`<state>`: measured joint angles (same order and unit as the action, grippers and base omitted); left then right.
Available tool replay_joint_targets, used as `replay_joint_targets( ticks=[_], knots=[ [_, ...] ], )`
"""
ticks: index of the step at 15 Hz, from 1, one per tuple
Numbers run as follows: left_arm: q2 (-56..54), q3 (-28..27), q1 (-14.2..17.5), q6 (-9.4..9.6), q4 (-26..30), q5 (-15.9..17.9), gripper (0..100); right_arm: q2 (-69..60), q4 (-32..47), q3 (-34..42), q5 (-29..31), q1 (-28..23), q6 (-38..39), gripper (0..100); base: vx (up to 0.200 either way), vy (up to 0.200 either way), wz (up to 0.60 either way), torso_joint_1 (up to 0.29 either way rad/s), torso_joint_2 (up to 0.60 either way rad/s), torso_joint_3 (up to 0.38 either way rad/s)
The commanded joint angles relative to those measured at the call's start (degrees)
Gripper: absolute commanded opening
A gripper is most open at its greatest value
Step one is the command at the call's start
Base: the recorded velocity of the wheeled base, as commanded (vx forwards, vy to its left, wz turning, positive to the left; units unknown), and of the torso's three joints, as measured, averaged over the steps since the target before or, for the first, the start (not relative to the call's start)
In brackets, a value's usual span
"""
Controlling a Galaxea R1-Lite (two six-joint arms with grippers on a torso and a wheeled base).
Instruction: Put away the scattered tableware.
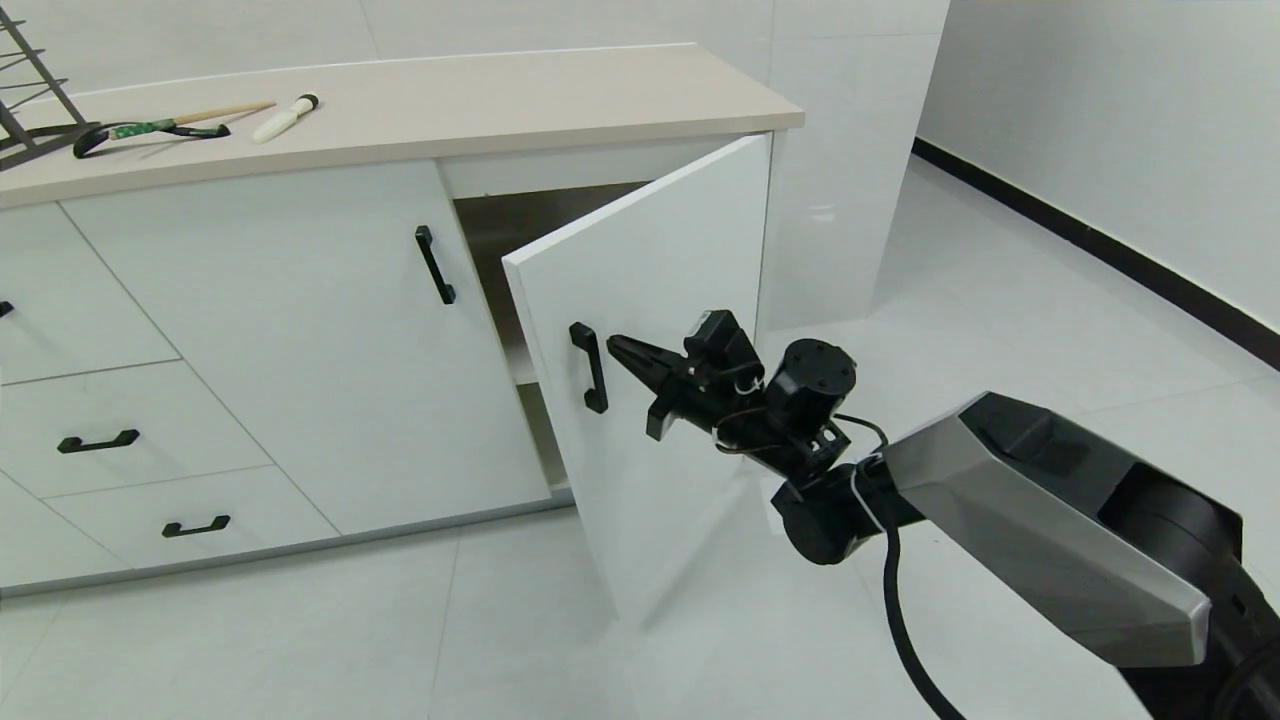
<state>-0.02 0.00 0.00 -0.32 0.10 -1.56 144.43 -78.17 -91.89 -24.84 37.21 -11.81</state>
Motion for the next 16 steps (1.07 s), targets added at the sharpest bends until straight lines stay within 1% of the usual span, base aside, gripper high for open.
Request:
replay_joint_targets(
  ticks=[1, 3, 5, 7, 10, 13, 14, 16],
  knots=[
    [0.02, 0.00, 0.00, -0.03, -0.01, -0.02, 100, 1.20, -0.06, -0.83, 0.32, 0.06, 0.04, 0, 0.000, 0.000, 0.00, 0.000, 0.00, 0.000],
    [0.02, 0.00, 0.00, -0.03, -0.01, -0.02, 100, 1.02, -0.58, -0.74, 0.67, 0.06, 0.12, 0, 0.000, 0.000, 0.00, 0.000, 0.00, 0.000],
    [0.02, 0.00, 0.00, -0.03, -0.01, -0.02, 100, 1.02, -3.40, -0.22, 0.67, 0.06, 1.71, 0, 0.000, 0.000, 0.00, 0.000, 0.00, 0.000],
    [0.02, 0.00, 0.00, -0.12, -0.01, -0.02, 100, 0.76, -3.75, 0.49, 0.67, 0.06, 1.97, 0, 0.000, 0.000, 0.00, 0.000, 0.00, 0.000],
    [0.02, 0.00, 0.00, -0.12, -0.01, -0.02, 100, -1.70, -3.84, 3.65, 0.67, 0.06, 1.88, 0, 0.000, 0.000, 0.00, 0.000, 0.00, 0.000],
    [0.02, 0.00, 0.00, -0.12, -0.01, -0.02, 100, -6.71, -4.28, 10.42, 0.67, 0.06, 1.88, 0, 0.000, 0.000, 0.00, 0.000, 0.00, 0.000],
    [0.02, 0.00, 0.00, -0.21, -0.01, -0.02, 100, -9.35, -4.89, 14.55, 0.76, 0.06, 1.88, 0, 0.000, 0.000, 0.00, 0.000, 0.00, 0.000],
    [0.02, 0.00, 0.00, -1.18, -0.01, -0.72, 100, -15.32, -5.51, 23.34, 0.94, 0.06, 1.97, 0, 0.000, 0.000, 0.00, 0.000, 0.00, 0.000]
  ],
)
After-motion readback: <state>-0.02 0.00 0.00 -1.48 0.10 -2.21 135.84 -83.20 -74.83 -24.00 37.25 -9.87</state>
